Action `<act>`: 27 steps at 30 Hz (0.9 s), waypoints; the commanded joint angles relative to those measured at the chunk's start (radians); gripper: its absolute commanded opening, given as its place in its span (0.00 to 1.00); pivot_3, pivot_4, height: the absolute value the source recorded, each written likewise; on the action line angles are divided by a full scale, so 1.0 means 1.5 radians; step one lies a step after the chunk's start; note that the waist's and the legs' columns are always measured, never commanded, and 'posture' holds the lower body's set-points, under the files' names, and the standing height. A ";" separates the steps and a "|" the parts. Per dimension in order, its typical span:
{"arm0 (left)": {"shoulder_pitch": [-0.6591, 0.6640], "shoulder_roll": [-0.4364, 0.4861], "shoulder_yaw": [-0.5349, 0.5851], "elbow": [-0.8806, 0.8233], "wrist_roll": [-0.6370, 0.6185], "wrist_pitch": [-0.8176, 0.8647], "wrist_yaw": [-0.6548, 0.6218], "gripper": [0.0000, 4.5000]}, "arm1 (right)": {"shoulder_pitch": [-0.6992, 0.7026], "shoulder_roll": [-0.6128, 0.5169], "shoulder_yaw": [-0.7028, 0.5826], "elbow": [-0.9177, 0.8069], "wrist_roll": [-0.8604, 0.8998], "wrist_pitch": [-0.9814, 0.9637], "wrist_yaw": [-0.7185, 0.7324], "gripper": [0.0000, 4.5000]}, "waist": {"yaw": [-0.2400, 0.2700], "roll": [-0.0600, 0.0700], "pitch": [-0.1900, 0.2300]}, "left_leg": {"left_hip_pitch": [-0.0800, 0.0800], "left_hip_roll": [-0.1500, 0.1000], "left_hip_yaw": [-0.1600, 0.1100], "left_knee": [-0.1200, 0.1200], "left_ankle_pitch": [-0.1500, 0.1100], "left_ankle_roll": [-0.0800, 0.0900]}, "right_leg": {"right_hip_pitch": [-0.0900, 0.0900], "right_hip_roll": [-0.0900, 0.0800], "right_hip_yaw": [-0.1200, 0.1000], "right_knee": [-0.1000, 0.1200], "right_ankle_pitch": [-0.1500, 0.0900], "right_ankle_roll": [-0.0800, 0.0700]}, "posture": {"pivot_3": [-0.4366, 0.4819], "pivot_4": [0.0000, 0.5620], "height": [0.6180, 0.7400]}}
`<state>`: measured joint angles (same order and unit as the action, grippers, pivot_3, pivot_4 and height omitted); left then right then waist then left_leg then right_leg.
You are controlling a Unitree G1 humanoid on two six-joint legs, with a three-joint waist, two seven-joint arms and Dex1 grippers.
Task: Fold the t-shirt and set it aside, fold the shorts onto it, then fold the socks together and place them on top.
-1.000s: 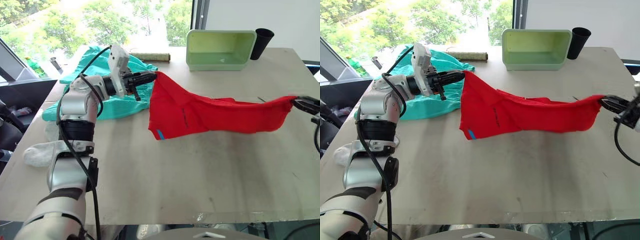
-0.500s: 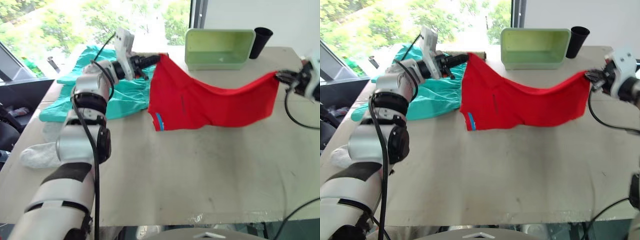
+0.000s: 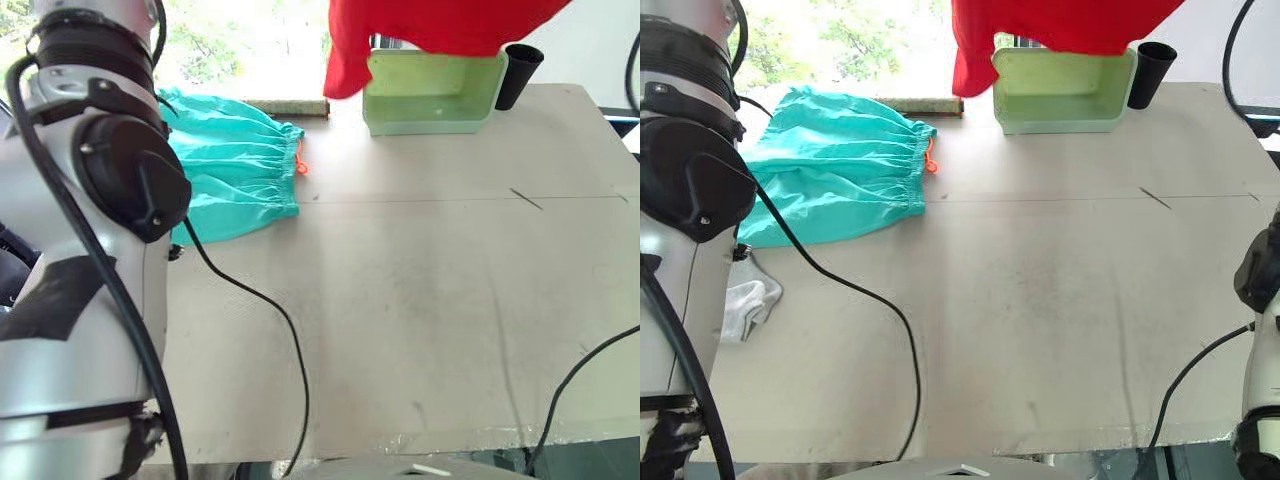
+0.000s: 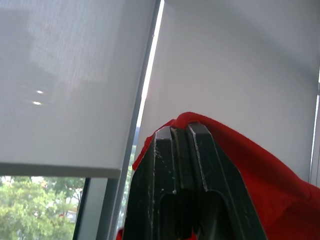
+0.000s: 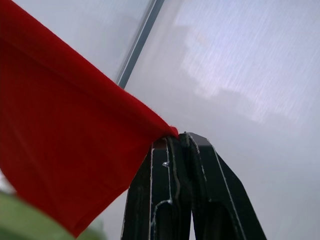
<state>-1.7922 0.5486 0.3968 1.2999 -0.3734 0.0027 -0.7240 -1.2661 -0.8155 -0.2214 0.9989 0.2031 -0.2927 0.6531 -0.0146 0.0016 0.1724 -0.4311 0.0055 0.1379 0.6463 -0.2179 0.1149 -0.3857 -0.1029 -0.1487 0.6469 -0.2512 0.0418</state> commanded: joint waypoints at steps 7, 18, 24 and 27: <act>0.541 0.161 -0.173 -0.637 -0.086 0.536 -0.300 0.00 | 0.623 -0.040 -0.112 -0.617 0.265 0.458 0.176 0.01 | -0.002 0.003 -0.004 | 0.002 0.001 -0.002 0.001 0.000 0.000 | 0.001 -0.002 0.005 0.004 0.000 -0.001 | 0.48 0.27 1.00; 1.113 0.370 -0.031 -1.212 -0.350 0.863 -0.337 0.00 | 1.148 -0.024 -0.212 -0.875 0.314 0.560 0.270 0.01 | 0.009 0.007 -0.004 | 0.011 0.002 -0.008 -0.001 -0.006 -0.003 | 0.010 -0.002 0.006 -0.003 -0.006 -0.004 | 0.48 0.27 1.00; 1.230 0.454 0.016 -1.248 -0.383 0.831 -0.425 0.00 | 1.266 -0.047 -0.280 -0.914 0.357 0.601 0.358 0.01 | 0.019 0.007 -0.006 | 0.011 0.002 -0.007 -0.002 -0.006 -0.003 | 0.009 -0.003 0.006 -0.003 -0.006 -0.004 | 0.48 0.27 1.00; 1.255 0.489 0.014 -1.235 -0.371 0.780 -0.482 0.00 | 1.306 -0.054 -0.342 -0.931 0.414 0.658 0.393 0.01 | 0.021 0.007 -0.006 | 0.009 0.002 -0.006 -0.005 -0.004 -0.006 | 0.005 -0.003 0.007 -0.004 -0.005 -0.004 | 0.48 0.27 1.00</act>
<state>0.0953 1.2713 0.3923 -0.5476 -0.9261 1.2232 -1.3992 0.6869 -0.8887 -0.6671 -0.3699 0.7667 0.6563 1.2121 0.0168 0.0115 0.1632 -0.4164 0.0079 0.1290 0.6358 -0.2244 0.1045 -0.3780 -0.1072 -0.1387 0.6397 -0.2582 0.0335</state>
